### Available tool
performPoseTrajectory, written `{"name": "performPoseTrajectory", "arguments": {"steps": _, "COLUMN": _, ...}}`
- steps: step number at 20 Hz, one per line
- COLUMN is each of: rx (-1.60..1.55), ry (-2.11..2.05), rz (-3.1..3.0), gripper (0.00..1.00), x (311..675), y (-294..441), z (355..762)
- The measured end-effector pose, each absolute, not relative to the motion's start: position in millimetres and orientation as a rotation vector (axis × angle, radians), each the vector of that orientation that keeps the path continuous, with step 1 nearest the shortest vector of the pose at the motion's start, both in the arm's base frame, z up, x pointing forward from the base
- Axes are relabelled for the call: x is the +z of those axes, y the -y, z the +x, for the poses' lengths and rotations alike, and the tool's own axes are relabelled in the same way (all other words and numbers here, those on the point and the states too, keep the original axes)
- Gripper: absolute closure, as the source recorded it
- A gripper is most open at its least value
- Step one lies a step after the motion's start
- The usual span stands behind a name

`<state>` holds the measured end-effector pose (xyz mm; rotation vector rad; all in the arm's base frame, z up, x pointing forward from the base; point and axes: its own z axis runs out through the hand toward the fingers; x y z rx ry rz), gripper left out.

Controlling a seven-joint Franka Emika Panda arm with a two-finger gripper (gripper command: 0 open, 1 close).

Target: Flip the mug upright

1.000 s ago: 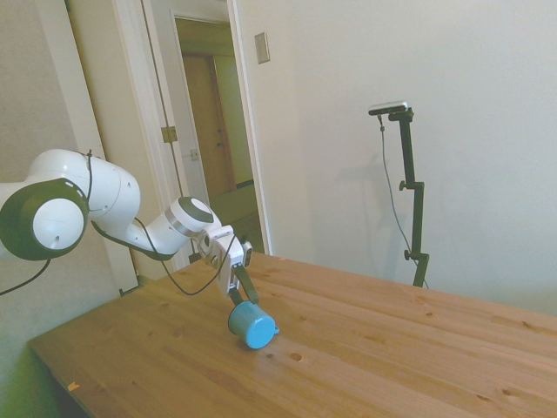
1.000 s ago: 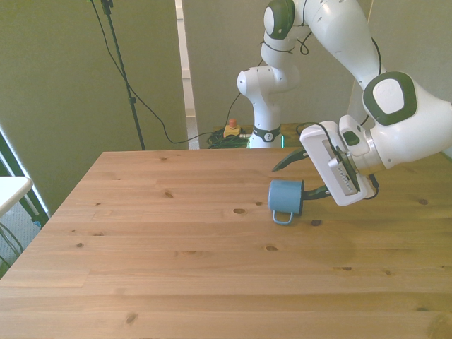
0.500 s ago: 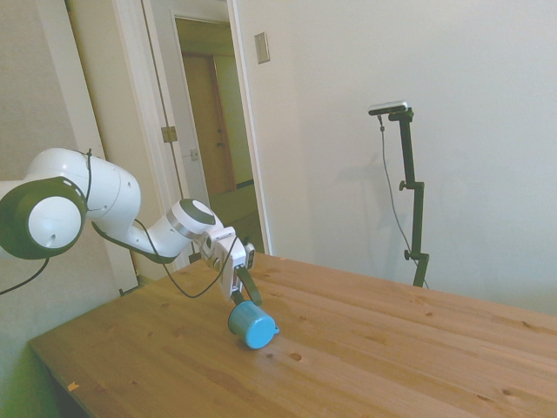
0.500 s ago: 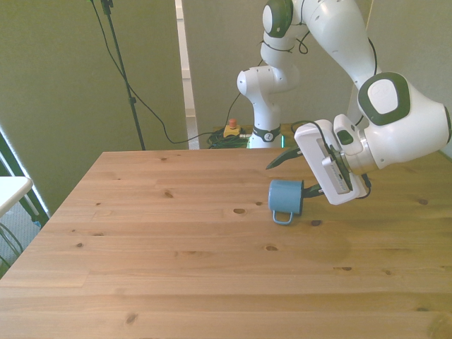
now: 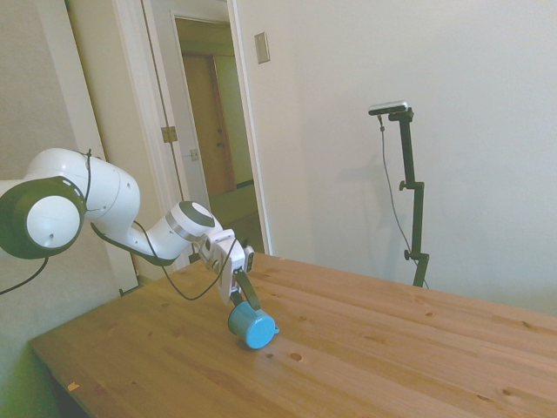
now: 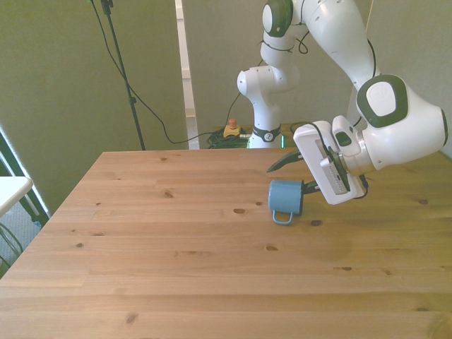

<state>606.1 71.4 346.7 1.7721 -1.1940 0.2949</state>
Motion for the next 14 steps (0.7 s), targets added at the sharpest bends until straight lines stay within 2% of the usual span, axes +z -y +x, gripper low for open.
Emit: {"name": "performPoseTrajectory", "arguments": {"steps": 14, "rx": 0.277, "ry": 1.187, "rz": 1.730, "gripper": 1.00, "x": 337, "y": -66, "z": 604}}
